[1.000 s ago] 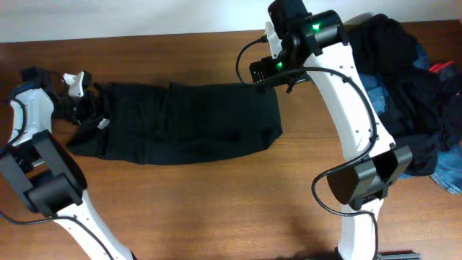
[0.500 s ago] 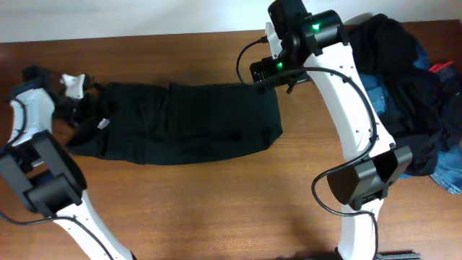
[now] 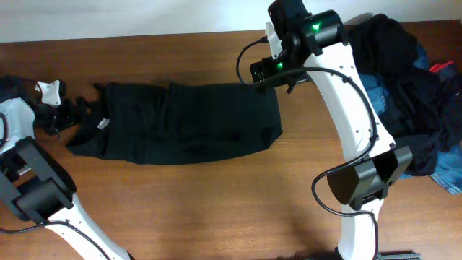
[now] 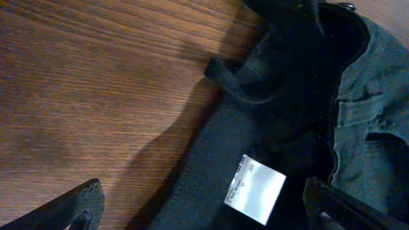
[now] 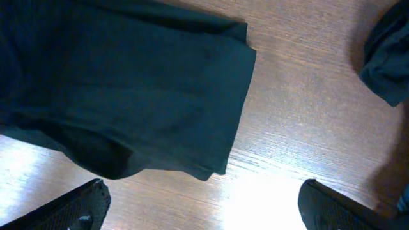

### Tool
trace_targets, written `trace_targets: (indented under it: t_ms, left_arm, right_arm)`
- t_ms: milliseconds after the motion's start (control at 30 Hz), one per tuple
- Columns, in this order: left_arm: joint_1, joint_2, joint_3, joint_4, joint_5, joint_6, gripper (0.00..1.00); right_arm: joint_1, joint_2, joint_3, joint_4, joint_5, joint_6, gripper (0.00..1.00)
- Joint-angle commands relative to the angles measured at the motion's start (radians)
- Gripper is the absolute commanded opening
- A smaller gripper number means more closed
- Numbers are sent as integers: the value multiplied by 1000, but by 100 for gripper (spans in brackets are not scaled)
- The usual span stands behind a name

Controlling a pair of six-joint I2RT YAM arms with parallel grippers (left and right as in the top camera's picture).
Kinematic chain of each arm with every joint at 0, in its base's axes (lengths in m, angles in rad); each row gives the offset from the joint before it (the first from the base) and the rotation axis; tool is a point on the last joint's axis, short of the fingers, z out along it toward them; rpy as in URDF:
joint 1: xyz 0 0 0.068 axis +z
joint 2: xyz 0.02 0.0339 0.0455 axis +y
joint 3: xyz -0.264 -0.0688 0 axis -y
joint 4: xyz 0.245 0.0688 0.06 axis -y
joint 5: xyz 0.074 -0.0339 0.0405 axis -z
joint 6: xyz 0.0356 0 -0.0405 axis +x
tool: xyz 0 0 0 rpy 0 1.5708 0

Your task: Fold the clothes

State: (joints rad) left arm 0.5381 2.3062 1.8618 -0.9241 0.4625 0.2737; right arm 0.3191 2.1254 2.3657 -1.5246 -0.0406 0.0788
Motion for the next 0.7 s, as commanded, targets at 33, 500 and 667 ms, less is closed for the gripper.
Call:
trace_targets:
  t_ms: [33,500,667]
  left_arm:
    - [0,56,-12,-18,14,20,99]
    - [-18,139,-12,-79,282,58,99]
    - [-68,139,-12,-133,312,66,99]
  right_arm:
    - [-6,-13,9,-5,19,6,99]
    - [-6,-13,9,-6,19,7,99]
    - [-6,-13,9,-6,19,7,99]
